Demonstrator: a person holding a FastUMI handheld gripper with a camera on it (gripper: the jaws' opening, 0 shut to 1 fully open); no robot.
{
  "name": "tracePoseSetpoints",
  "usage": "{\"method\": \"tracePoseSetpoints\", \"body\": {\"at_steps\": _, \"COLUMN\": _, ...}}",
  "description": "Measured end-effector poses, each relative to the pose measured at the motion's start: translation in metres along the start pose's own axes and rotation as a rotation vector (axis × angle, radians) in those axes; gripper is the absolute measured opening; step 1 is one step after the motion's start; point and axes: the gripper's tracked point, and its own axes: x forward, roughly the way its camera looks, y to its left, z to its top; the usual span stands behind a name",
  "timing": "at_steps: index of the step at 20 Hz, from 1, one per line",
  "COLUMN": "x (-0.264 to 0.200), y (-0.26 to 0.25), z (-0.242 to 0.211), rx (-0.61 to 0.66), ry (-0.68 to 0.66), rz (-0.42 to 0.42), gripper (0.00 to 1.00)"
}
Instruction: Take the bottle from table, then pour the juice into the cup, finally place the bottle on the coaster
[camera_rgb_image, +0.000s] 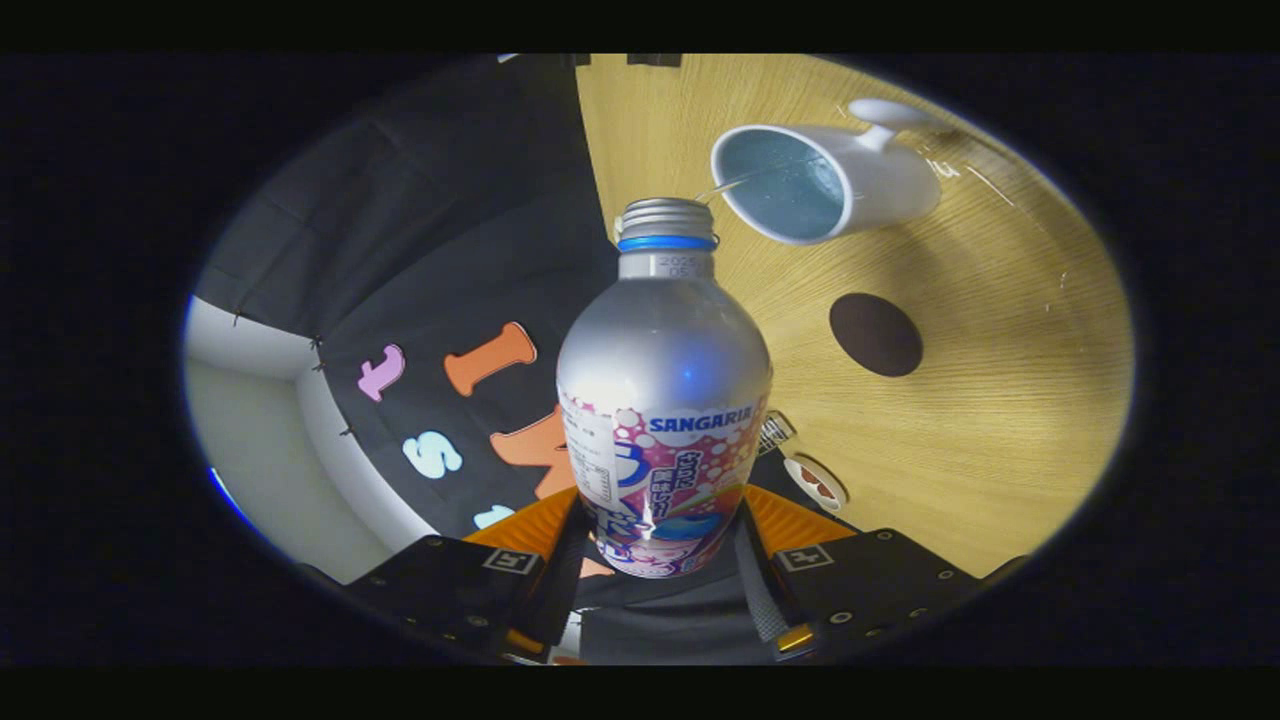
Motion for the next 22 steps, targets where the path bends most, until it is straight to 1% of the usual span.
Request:
{"method": "tracePoseSetpoints", "body": {"at_steps": 3, "x": 0.001, "y": 0.002, "z": 0.002, "rx": 0.011, "ry": -0.007, "rz": -0.001, "gripper": 0.71}}
{"method": "tracePoseSetpoints", "body": {"at_steps": 7, "x": -0.001, "y": 0.013, "z": 0.001, "rx": 0.046, "ry": 0.001, "rz": 0.036, "gripper": 0.71}}
{"method": "tracePoseSetpoints", "body": {"at_steps": 12, "x": 0.0, "y": 0.009, "z": 0.005, "rx": 0.086, "ry": -0.01, "rz": 0.028, "gripper": 0.71}}
{"method": "tracePoseSetpoints", "body": {"at_steps": 14, "x": -0.001, "y": 0.013, "z": 0.006, "rx": 0.098, "ry": -0.011, "rz": 0.044, "gripper": 0.71}}
{"method": "tracePoseSetpoints", "body": {"at_steps": 22, "x": 0.001, "y": 0.013, "z": 0.004, "rx": 0.109, "ry": -0.003, "rz": 0.056, "gripper": 0.71}}
